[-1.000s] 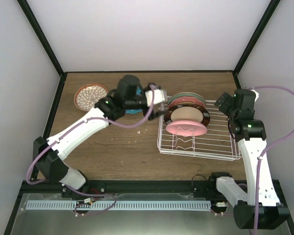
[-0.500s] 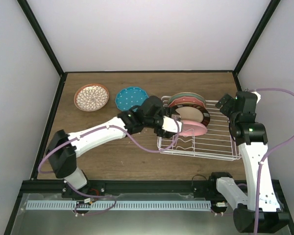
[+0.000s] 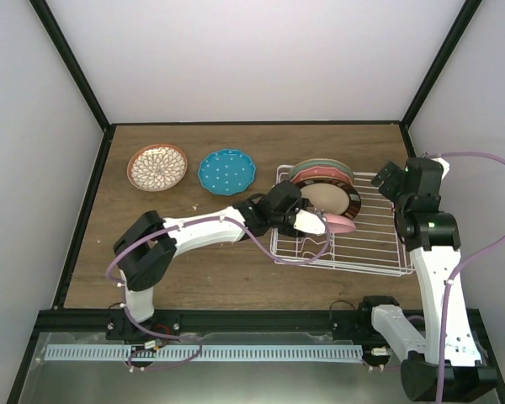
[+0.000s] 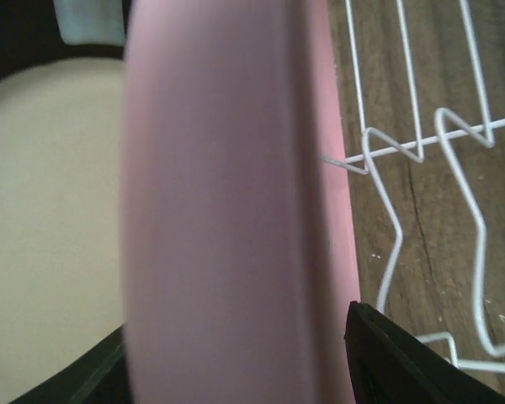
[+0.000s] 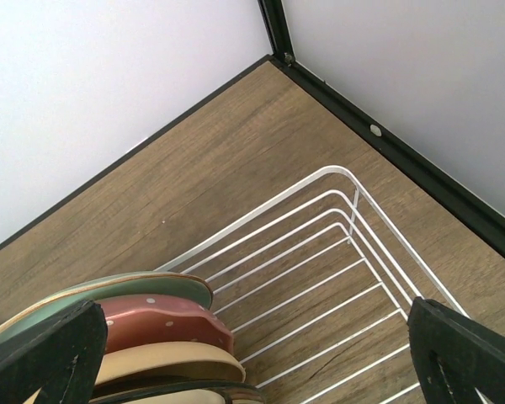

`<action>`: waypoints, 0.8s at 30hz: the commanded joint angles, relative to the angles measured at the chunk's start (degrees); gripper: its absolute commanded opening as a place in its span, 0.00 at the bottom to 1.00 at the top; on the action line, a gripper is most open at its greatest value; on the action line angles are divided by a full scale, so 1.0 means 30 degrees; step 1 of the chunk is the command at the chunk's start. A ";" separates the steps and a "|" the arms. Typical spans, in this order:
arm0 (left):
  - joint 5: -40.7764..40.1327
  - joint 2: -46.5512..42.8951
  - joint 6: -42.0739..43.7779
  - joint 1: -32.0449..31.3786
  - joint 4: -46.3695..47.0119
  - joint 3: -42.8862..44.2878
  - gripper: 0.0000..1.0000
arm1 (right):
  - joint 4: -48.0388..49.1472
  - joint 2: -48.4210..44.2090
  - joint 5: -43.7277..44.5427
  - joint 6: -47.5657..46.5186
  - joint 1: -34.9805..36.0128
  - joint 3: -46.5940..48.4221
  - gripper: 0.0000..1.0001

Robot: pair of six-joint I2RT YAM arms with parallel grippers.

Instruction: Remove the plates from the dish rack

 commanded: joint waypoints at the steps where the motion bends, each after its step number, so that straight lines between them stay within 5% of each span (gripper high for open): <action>1: -0.1853 0.0960 -0.0414 -0.0311 0.1453 0.0850 0.56 | -0.0452 -0.0222 0.0587 -0.0119 -0.0101 0.0303 1.00; 6: -0.3329 0.1097 -0.0935 -0.0541 0.2273 0.1243 0.31 | -0.0573 -0.0378 0.0674 -0.0024 -0.0101 0.0230 1.00; 24: -0.5676 -0.2345 -0.1333 -0.1402 0.2764 0.2668 0.04 | -0.0404 -0.0581 -0.0011 0.0160 -0.0101 -0.0440 1.00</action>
